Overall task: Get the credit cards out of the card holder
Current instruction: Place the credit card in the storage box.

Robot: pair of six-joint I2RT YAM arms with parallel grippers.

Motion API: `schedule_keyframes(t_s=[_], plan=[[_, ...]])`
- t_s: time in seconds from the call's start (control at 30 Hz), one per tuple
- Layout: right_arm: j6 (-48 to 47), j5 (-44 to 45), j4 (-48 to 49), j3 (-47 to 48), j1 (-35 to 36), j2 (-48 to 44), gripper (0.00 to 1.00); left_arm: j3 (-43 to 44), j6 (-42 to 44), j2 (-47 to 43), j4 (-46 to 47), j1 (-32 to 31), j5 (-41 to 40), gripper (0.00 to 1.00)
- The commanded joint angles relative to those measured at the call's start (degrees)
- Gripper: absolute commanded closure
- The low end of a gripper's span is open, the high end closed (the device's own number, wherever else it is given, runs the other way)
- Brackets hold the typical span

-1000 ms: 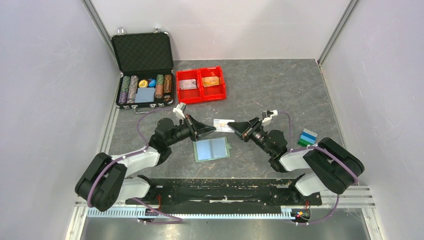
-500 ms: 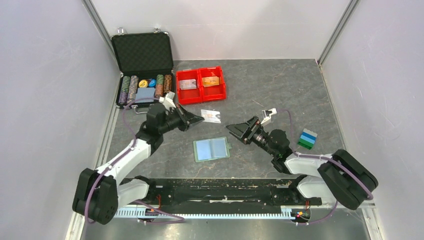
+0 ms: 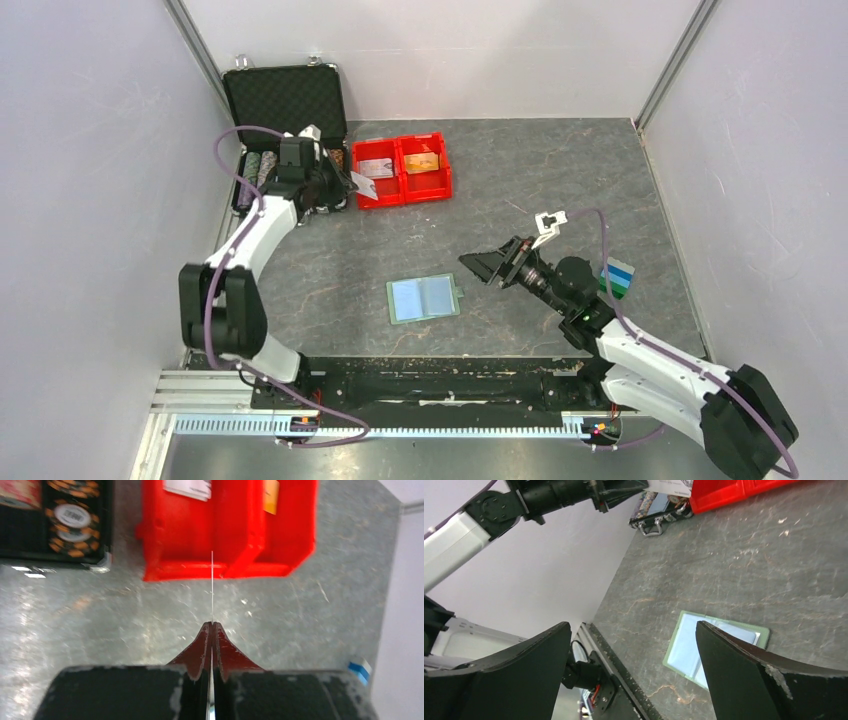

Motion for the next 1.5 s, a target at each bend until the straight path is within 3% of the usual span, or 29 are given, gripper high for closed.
schedule_keyframes(t_s=[0.0,0.2,0.47,1.47], plan=[[-8.18,4.41,-8.97,4.92,-0.14,-3.79,0.02,7.15,5.81,6.90,-0.74,1.00,-4.06,0.98],[-9.38,6.55,-11.52,5.74,-0.09,-5.18,0.02,14.70,5.81,16.53,2.48,1.23,-1.57,0.98],[-10.02,6.60,-12.17,7.24,-0.04,-2.56,0.02,18.24,5.81,23.33,7.50,1.25,0.60,0.98],[-12.47,9.71,-17.15,10.66,-0.10,-1.39,0.02,26.77,5.81,34.47,12.78,1.31,2.39,0.98]])
